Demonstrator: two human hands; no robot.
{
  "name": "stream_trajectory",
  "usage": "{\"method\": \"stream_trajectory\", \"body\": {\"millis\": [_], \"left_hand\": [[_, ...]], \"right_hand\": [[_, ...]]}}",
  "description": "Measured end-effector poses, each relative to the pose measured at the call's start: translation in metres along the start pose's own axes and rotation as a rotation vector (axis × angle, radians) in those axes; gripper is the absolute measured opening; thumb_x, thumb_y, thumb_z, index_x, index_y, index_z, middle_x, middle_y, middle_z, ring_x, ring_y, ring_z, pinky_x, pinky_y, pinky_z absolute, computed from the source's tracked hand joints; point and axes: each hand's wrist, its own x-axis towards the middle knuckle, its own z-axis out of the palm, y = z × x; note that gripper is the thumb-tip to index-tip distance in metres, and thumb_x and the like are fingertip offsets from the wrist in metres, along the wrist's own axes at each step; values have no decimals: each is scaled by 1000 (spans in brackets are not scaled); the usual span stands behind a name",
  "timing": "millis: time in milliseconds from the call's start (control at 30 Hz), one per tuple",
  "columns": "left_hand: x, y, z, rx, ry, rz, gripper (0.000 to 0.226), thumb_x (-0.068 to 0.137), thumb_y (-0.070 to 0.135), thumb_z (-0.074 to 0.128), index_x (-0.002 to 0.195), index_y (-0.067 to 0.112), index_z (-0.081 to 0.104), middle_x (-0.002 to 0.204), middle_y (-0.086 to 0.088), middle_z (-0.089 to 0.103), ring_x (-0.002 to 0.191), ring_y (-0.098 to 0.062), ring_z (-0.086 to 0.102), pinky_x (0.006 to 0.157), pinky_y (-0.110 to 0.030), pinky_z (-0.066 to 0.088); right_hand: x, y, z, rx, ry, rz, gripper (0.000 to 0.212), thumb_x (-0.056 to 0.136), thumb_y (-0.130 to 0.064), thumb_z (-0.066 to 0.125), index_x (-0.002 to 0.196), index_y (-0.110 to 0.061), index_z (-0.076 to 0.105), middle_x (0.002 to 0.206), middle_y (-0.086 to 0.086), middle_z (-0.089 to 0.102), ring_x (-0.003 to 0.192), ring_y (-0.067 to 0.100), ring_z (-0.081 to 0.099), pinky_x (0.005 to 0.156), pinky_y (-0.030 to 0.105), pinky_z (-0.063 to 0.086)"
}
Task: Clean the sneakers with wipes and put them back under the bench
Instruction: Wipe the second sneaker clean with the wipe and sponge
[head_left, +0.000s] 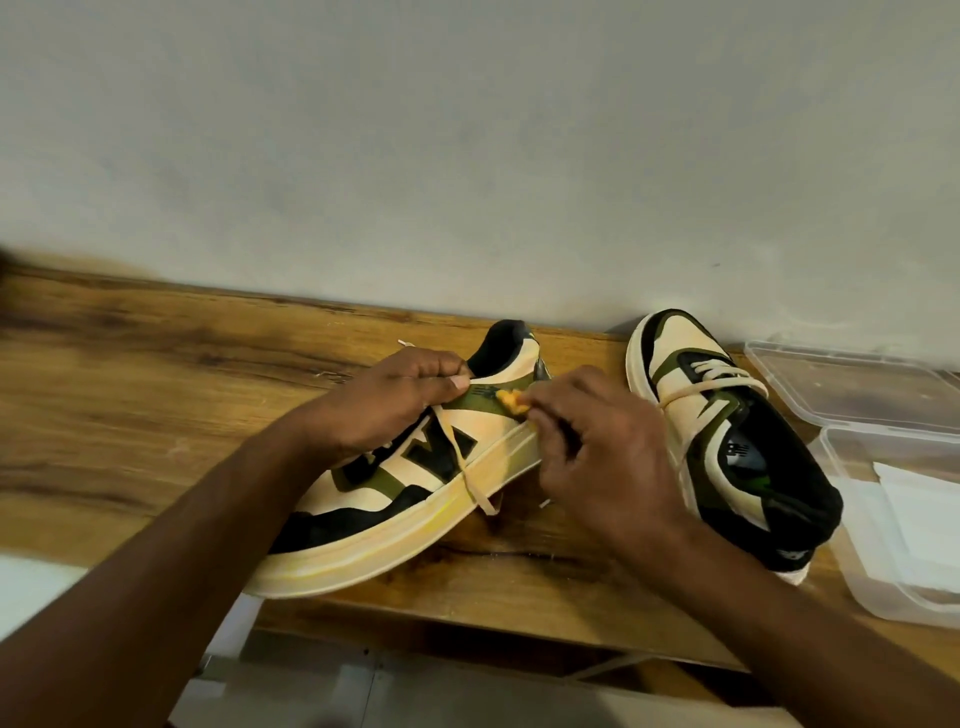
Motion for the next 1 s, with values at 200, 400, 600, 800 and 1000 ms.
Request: {"method": "stream_trajectory", "body": {"millis": [200, 400, 600, 800, 1000], "left_hand": [[2, -1, 3, 15, 17, -10, 30, 112, 18, 44, 100, 5, 68, 88, -7, 67, 83, -20, 62, 83, -42, 48], [3, -2, 4, 12, 43, 3, 29, 111, 17, 46, 93, 9, 68, 81, -3, 64, 78, -15, 60, 80, -38, 46], [3, -4, 3, 29, 20, 2, 30, 111, 21, 46, 99, 6, 69, 87, -5, 65, 85, -19, 60, 86, -43, 47], [3, -5, 4, 65, 35, 44, 29, 110, 23, 48, 93, 12, 68, 85, -3, 65, 83, -17, 60, 84, -40, 46], [4, -6, 7, 87, 36, 98, 29, 100, 35, 51, 90, 14, 69, 83, -6, 63, 81, -15, 58, 82, -39, 45]], "right_hand": [[9, 13, -1, 20, 44, 76, 26, 87, 2, 76, 108, -12, 79, 103, -1, 73, 90, 8, 66, 79, 25, 58], [-8, -9, 6, -34, -2, 4, 30, 88, -1, 76, 115, -13, 75, 111, 0, 70, 97, 10, 65, 82, 18, 58], [5, 9, 1, 11, 36, 43, 27, 89, 1, 75, 113, -11, 77, 107, 1, 70, 93, 13, 67, 79, 29, 61], [-9, -13, 12, -1, -5, -4, 31, 87, -2, 77, 116, -12, 75, 110, 1, 68, 97, 11, 65, 79, 22, 60], [-7, -9, 15, -35, -108, -92, 30, 90, -3, 74, 119, -11, 72, 109, 4, 64, 92, 18, 63, 71, 30, 60]]}}
